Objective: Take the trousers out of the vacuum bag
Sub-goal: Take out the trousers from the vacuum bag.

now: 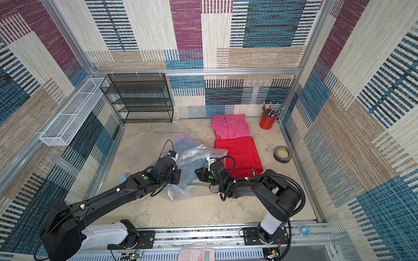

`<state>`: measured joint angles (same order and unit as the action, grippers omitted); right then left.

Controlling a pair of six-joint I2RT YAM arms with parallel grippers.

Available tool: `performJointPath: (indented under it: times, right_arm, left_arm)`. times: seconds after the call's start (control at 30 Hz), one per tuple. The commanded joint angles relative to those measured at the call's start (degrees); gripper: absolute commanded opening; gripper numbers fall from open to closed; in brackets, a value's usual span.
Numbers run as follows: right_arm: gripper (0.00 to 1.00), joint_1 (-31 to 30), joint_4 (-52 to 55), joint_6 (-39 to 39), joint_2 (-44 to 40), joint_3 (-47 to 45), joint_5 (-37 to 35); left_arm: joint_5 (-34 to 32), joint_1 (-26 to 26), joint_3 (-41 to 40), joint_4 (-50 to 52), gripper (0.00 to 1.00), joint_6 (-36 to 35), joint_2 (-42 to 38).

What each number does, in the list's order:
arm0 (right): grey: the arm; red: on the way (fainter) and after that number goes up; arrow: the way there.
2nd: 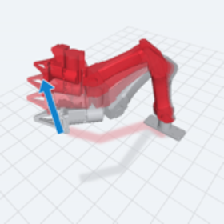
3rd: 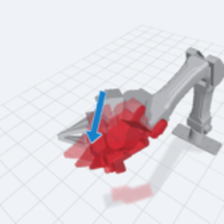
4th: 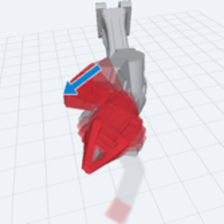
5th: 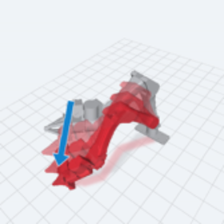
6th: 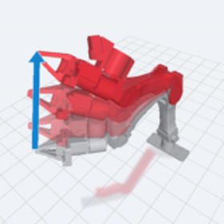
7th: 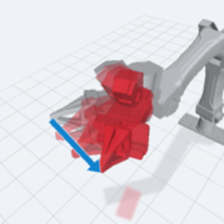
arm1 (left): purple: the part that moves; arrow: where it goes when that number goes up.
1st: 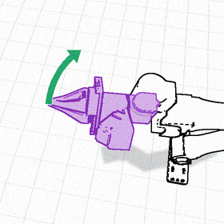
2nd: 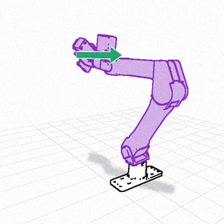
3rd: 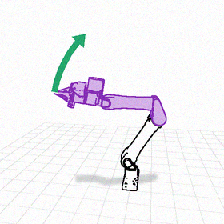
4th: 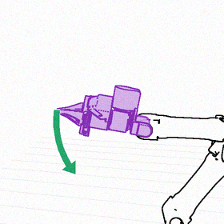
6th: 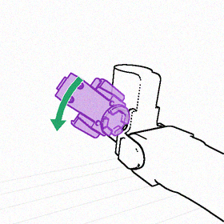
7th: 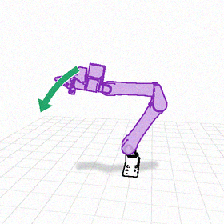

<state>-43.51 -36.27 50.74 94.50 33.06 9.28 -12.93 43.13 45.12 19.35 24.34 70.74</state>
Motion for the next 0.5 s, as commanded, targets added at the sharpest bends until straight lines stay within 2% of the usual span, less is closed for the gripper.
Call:
performJointPath:
  times: [0.0,0.13,0.37,0.43,0.47]
  right_arm:
    - [0.34,0.2,-9.3,1.2,1.0,-1.1,2.1]
    - [0.43,0.1,-13.2,2.2,1.9,-3.0,2.5]
    - [0.58,0.3,-19.4,5.0,5.2,-5.6,2.6]
    - [0.58,0.3,-21.9,5.6,6.8,-5.7,3.8]
    - [0.53,0.3,-23.3,5.9,7.5,-5.5,4.7]
  left_arm:
    - [-0.3,2.6,0.5,4.0,0.00,1.8,-0.4]
    - [-2.5,5.7,0.0,5.5,0.00,3.9,0.0]
    - [-3.9,7.3,-1.3,6.0,0.00,5.9,-1.5]
    - [-3.8,7.4,-1.5,6.1,0.00,6.0,-1.7]
    - [-3.8,7.5,-1.7,6.1,0.00,6.1,-1.7]
